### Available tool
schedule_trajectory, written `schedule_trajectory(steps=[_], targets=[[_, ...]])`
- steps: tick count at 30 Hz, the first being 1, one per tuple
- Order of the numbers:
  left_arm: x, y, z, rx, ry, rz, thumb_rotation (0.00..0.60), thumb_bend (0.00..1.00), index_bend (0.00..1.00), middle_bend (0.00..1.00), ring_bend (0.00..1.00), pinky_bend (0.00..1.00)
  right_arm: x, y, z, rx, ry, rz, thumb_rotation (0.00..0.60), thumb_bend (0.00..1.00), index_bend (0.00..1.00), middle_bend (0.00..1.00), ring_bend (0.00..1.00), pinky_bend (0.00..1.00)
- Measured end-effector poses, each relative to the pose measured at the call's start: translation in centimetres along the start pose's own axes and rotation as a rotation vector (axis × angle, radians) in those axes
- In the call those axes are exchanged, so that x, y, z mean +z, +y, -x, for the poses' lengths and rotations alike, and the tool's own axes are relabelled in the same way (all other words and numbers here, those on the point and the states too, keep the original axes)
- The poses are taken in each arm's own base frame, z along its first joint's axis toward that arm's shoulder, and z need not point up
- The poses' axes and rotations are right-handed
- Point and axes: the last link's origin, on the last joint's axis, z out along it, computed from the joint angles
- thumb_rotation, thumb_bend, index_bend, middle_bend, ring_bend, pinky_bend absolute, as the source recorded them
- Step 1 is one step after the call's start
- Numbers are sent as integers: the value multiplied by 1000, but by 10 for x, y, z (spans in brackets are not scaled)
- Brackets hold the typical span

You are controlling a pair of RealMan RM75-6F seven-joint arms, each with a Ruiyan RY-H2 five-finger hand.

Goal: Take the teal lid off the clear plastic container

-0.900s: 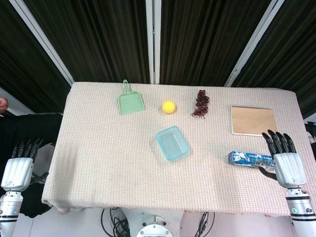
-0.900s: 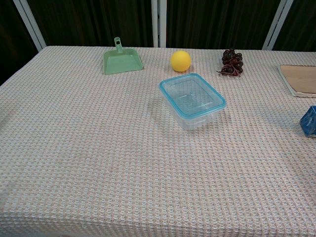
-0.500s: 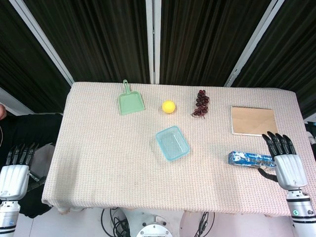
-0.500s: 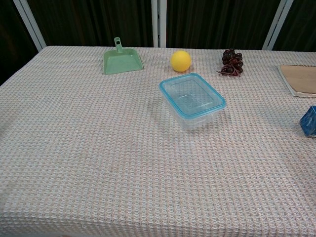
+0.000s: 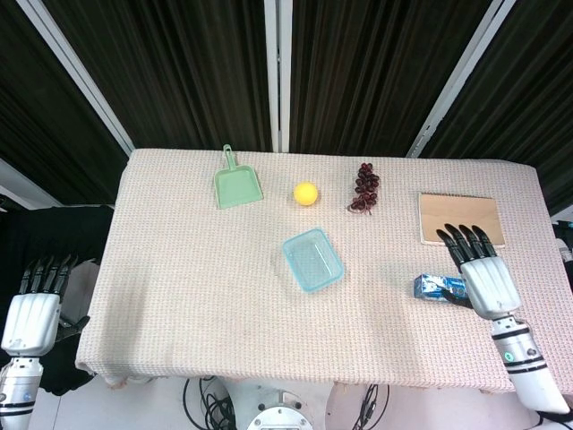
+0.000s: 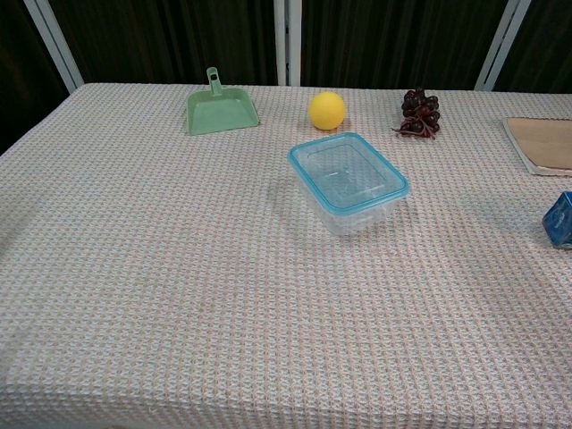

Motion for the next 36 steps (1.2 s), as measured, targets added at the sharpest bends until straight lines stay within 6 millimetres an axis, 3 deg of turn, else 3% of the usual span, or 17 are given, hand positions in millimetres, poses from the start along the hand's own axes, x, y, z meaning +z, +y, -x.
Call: schedule_trajectory(steps=[9,18,25,36], targets=[[1,0,2,-5,-18,-12,600,0,70,67,0,0,84,-41,32,-19,-36,-156,600,12,0,37,0,0],[2,-1,2,-10,-22,-17,600,0,74,67,0,0,139,-97,68,-36,-89,-301,600,12,0,22,0,0],[2,-3,4,-17,-31,-26,600,0,76,67,0,0,154,-138,88,-35,-116,-409,600,10,0,20,0,0],[1,-7,10,-34,-37,-32,600,0,94,67,0,0,149,-219,94,73,-150,-626,600,0,0,31,0,0]])
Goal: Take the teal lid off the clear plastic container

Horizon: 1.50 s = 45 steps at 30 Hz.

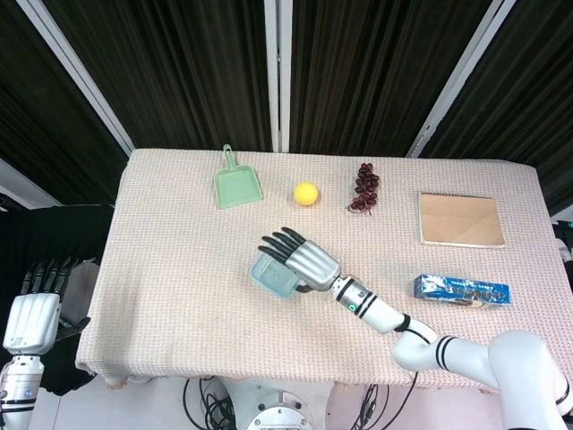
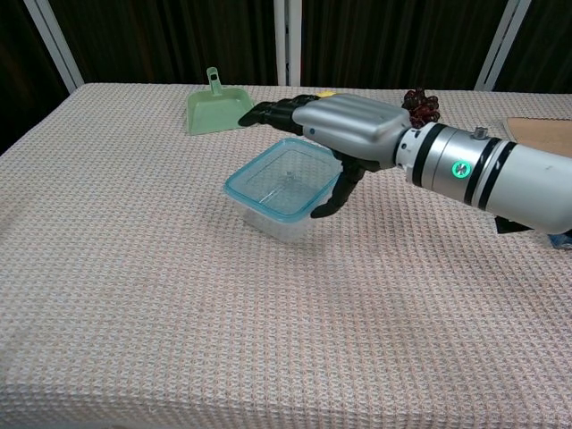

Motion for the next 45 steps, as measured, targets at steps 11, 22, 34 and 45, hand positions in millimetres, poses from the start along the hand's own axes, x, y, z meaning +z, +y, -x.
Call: schedule_trajectory(steps=[11,22,34,45], targets=[[-1,-5,5,-11,-6,-3,600,0,94,67,0,0,-8,-4,-38,251,-118,1,600,340,0,195,0,0],[-2,-4,7,-17,-7,-10,600,0,94,67,0,0,36,25,-65,334,-226,148,600,739,0,289,0,0],[0,-4,7,-22,-8,-12,600,0,94,67,0,0,56,37,-54,348,-310,230,600,748,0,296,0,0],[4,-1,9,-19,-12,9,600,0,94,67,0,0,-2,49,-49,405,-331,264,600,764,0,297,0,0]])
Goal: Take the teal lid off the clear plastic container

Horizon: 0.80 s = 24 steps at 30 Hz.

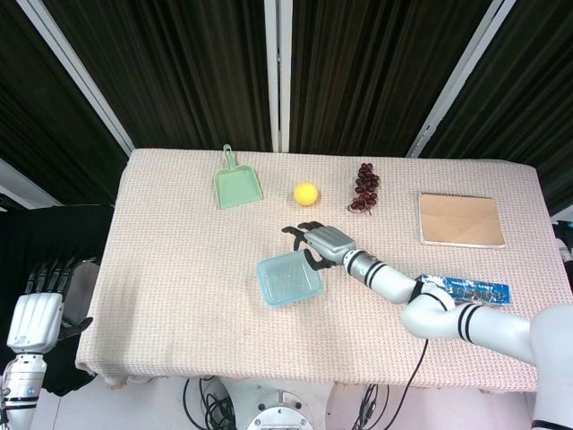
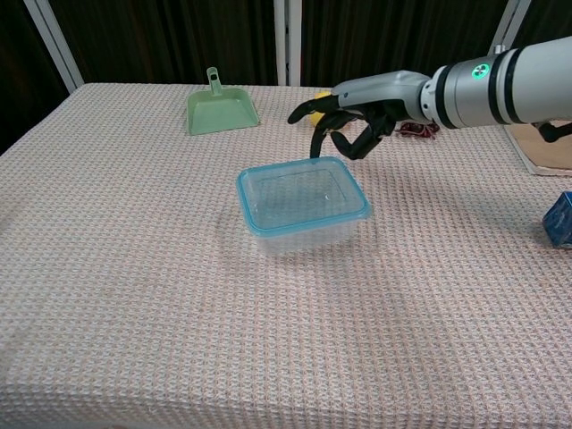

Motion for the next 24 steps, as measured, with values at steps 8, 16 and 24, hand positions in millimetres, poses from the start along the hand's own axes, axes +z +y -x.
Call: schedule_trajectory(steps=[8,16,24], targets=[[5,6,-3,8,6,35,600,0,94,67,0,0,-40,17,8,-17,68,-15,600,313,0,2,0,0],[7,11,-3,10,3,48,600,0,94,67,0,0,-71,27,29,-232,246,-64,600,23,0,0,0,0],[6,11,-3,5,5,50,600,0,94,67,0,0,-63,16,61,-288,223,-104,600,13,0,0,0,0]])
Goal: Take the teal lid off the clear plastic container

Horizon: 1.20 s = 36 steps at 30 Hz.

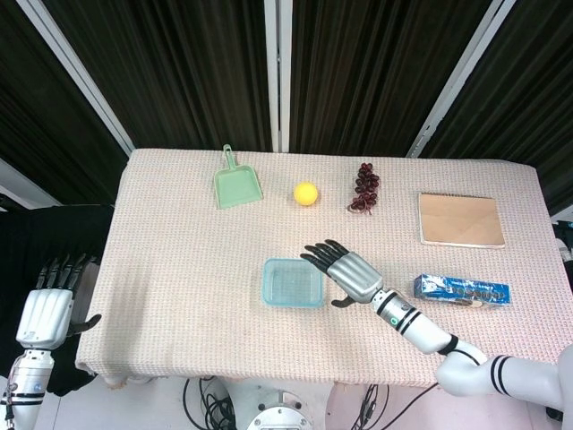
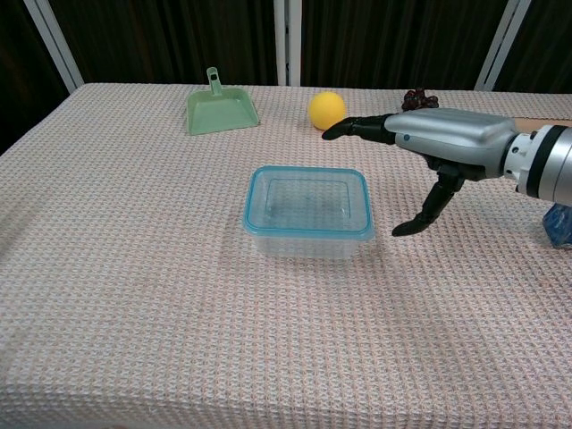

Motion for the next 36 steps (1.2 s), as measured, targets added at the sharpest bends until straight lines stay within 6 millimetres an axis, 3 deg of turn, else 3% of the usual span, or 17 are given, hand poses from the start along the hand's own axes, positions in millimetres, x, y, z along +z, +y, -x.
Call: schedule_trajectory(steps=[7,12,17,23,30,33,36], targets=[[6,4,-1,-4,2,26,600,0,94,67,0,0,34,-19,7,-12,23,-38,600,0,0,0,0,0],[20,19,-4,-39,1,104,600,0,94,67,0,0,64,-32,5,-37,48,-58,600,0,0,0,0,0],[43,45,-6,-56,-36,238,600,0,91,67,0,0,63,-33,1,-52,50,-62,600,0,0,0,0,0],[80,91,-5,-86,-110,419,600,0,71,59,0,0,24,-14,-23,-58,155,-9,600,0,0,0,0,0],[119,154,7,-90,-257,562,600,0,1,0,0,0,-60,20,-59,-72,339,144,600,0,0,0,0,0],[135,185,11,-107,-323,596,600,0,0,0,0,0,-90,29,-63,-71,373,200,600,0,0,0,0,0],[144,210,14,-89,-352,624,600,0,0,0,0,0,-103,33,-62,-52,386,218,600,0,0,0,0,0]])
